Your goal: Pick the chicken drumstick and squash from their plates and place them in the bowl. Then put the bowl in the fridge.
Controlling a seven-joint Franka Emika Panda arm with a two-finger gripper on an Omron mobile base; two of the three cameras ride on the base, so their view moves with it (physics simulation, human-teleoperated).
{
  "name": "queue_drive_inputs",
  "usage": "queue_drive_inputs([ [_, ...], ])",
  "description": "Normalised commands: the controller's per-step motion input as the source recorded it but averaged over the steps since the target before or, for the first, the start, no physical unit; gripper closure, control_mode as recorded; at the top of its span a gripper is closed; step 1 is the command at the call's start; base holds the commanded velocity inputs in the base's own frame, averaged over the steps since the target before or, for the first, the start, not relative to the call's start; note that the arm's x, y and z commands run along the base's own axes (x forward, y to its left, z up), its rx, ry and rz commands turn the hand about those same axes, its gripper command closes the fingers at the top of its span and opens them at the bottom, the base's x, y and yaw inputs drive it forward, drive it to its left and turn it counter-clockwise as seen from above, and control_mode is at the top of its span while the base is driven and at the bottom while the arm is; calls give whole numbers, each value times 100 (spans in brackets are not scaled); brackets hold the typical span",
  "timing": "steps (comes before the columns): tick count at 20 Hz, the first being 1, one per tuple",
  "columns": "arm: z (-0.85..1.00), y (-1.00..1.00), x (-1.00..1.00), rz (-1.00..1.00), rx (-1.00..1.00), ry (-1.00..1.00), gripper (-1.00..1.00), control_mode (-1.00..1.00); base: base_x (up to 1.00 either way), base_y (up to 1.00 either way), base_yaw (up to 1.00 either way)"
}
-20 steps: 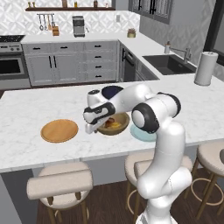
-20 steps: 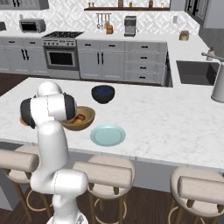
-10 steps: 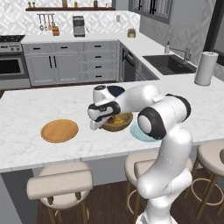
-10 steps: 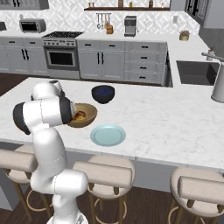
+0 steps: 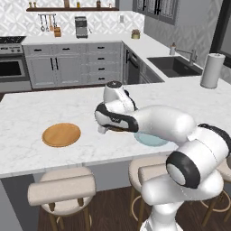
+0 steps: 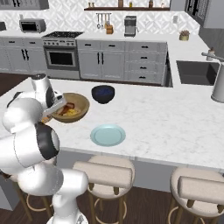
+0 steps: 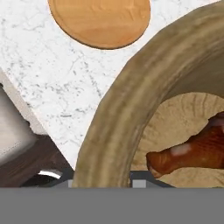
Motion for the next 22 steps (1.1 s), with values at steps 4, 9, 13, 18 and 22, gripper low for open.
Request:
queue_drive_inputs([
  [4, 45, -35, -100, 52, 3, -3, 100, -100, 0, 0, 0],
  [9, 36, -44, -89, 50, -1, 0, 100, -100, 0, 0, 0],
  [13, 14, -50, -61, 43, -8, 0, 100, -100, 0, 0, 0],
  [18, 0, -72, -20, 25, -16, 1, 100, -100, 0, 0, 0],
  [22, 0, -53, 1, 18, -16, 0, 100, -100, 0, 0, 0],
])
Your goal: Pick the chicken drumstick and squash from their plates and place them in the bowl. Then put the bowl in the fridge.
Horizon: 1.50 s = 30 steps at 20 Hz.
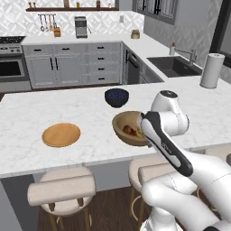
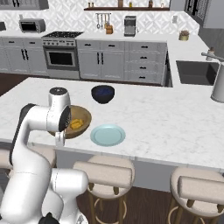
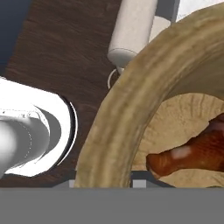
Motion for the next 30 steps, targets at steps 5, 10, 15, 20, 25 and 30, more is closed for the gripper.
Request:
queue_drive_inputs([
  [5, 1, -33, -42, 21, -6, -2, 100, -100, 0, 0, 0],
  [10, 6, -6, -68, 5, -1, -9, 100, -100, 0, 0, 0],
  [15, 0, -7, -88, 0, -1, -20, 100, -100, 0, 0, 0],
  [20, 0, -4, -35, 0, 0, -8, 100, -100, 0, 0, 0],
  [25, 0, 0, 0, 0, 0, 0, 100, 100, -4, 0, 0],
  [30, 0, 0, 0, 0, 0, 0, 100, 100, -65, 2, 0],
])
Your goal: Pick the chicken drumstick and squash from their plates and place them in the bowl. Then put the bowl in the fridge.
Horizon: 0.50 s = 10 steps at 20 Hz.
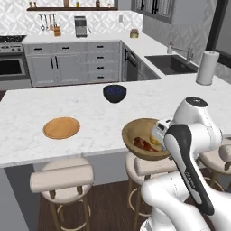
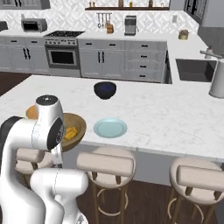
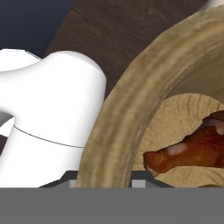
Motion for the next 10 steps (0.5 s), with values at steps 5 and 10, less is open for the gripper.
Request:
queue_drive_inputs([
  [5, 0, 0, 0, 0, 0, 0, 100, 100, -52, 34, 2],
  [10, 0, 0, 0, 0, 0, 0, 100, 100, -11, 96, 30],
])
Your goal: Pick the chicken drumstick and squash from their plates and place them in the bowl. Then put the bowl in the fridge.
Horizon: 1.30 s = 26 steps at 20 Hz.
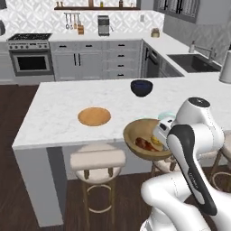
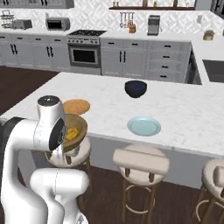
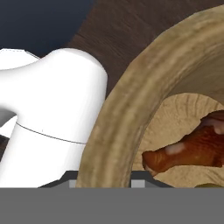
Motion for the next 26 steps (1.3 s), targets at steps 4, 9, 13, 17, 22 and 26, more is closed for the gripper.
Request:
queue_drive_inputs([
  [4, 0, 0, 0, 0, 0, 0, 100, 100, -18, 100, 37],
  [9, 0, 0, 0, 0, 0, 0, 100, 100, -1, 100, 14],
  [13, 0, 0, 0, 0, 0, 0, 100, 100, 11, 100, 1],
  [17, 0, 0, 0, 0, 0, 0, 100, 100, 16, 100, 0],
  [22, 0, 0, 0, 0, 0, 0, 100, 100, 35, 100, 0],
  [26, 0, 0, 0, 0, 0, 0, 100, 100, 49, 100, -1],
])
